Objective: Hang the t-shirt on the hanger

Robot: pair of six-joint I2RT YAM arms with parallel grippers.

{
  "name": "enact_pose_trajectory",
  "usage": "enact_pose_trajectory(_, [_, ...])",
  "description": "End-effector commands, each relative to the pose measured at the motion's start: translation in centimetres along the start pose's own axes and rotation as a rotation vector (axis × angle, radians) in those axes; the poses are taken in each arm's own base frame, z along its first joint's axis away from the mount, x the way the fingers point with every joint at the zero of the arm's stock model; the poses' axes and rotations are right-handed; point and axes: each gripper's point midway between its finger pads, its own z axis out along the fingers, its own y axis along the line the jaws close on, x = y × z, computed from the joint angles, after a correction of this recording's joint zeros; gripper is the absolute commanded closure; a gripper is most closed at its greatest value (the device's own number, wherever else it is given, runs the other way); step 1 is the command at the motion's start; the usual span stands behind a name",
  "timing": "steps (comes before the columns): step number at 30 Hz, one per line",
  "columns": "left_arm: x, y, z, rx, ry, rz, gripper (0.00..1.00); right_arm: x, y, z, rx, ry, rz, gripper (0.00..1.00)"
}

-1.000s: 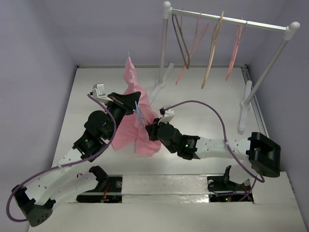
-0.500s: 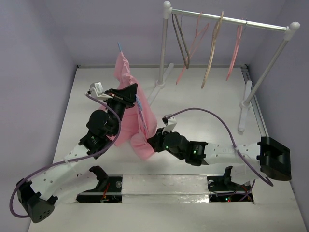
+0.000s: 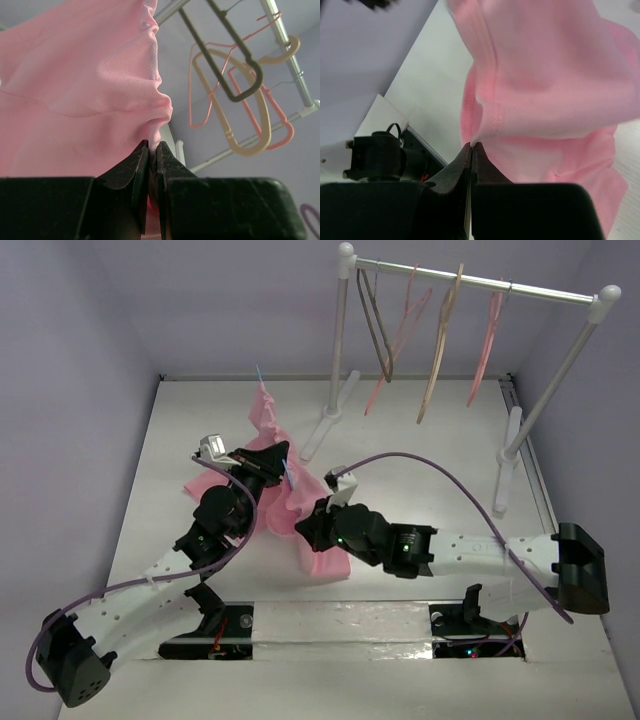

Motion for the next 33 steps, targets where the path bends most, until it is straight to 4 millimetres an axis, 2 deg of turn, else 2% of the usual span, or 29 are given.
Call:
enact_pose_trajectory(1, [-0.9,-0.9,-0.7,0.028,-0.012,-0.102,1.00,-1.4,1.7,1.2,0.018,-0.004,-0.060,0.99])
enact_pose_trajectory(4, [-0.5,0.3,-1.0,-0.009,0.006,-0.088,1.00,-1.0,0.9,1.4,0.061,0.015,-0.086,0.91])
enact_pose_trajectory(6, [0.1,0.2,-1.1,-0.012,0.045,-0.079,1.00,-0.3,0.4,1.3,0.082,0.050,-0.108,0.79])
enact_pose_trajectory(8, [1.0,0.5,-1.0,-0.024,0.082,-0.071,1.00,-0.5,0.8,1.1,0.085,0.073,-0.118,0.67])
enact_pose_trajectory(10, [1.3,0.4,-0.9,-0.018,0.102,-0.077,1.00,-0.3,0.3,0.3,0.100,0.108,-0.135,0.62])
enact_pose_trajectory(13, [1.9,0.7,-0.9,-0.018,0.126,-0.081,1.00,-1.7,0.7,-1.5,0.065,0.091,-0.131,0.50])
enact_pose_trajectory(15, [2.1,0.9,-0.7,-0.022,0.133,-0.086,1.00,-2.7,0.9,-2.5,0.049,0.068,-0.133,0.47])
enact_pose_trajectory(16, [2.2,0.8,-0.7,-0.017,0.139,-0.090,1.00,-3.2,0.7,-2.6,0.057,0.049,-0.148,0.48])
enact_pose_trajectory(19, [2.5,0.7,-0.7,-0.012,0.147,-0.103,1.00,-4.1,0.6,-2.1,0.084,0.014,-0.175,0.75])
enact_pose_trajectory(21, [2.8,1.0,-0.6,-0.022,0.153,-0.102,1.00,-5.5,1.8,-1.6,0.056,-0.034,-0.165,0.98])
enact_pose_trajectory(22, [2.9,1.1,-0.6,-0.026,0.157,-0.103,1.00,-6.1,2.5,-1.4,0.036,-0.060,-0.170,1.00])
enact_pose_trajectory(25, [3.1,1.3,-0.7,-0.031,0.163,-0.108,1.00,-7.6,2.7,-1.3,0.048,-0.117,-0.169,1.00])
enact_pose_trajectory(26, [3.1,1.4,-0.8,-0.034,0.164,-0.105,1.00,-8.1,3.0,-1.5,0.038,-0.131,-0.166,0.96])
enact_pose_trajectory(27, [3.2,1.6,-0.8,-0.040,0.165,-0.104,1.00,-8.9,3.7,-1.7,0.010,-0.164,-0.155,0.79])
enact_pose_trajectory(29, [3.2,1.9,-0.8,-0.052,0.161,-0.099,1.00,-9.1,4.3,-2.0,-0.032,-0.172,-0.171,0.60])
enact_pose_trajectory(33, [3.3,2.0,-0.5,-0.064,0.157,-0.097,1.00,-9.4,5.6,-1.6,-0.084,-0.177,-0.203,0.47])
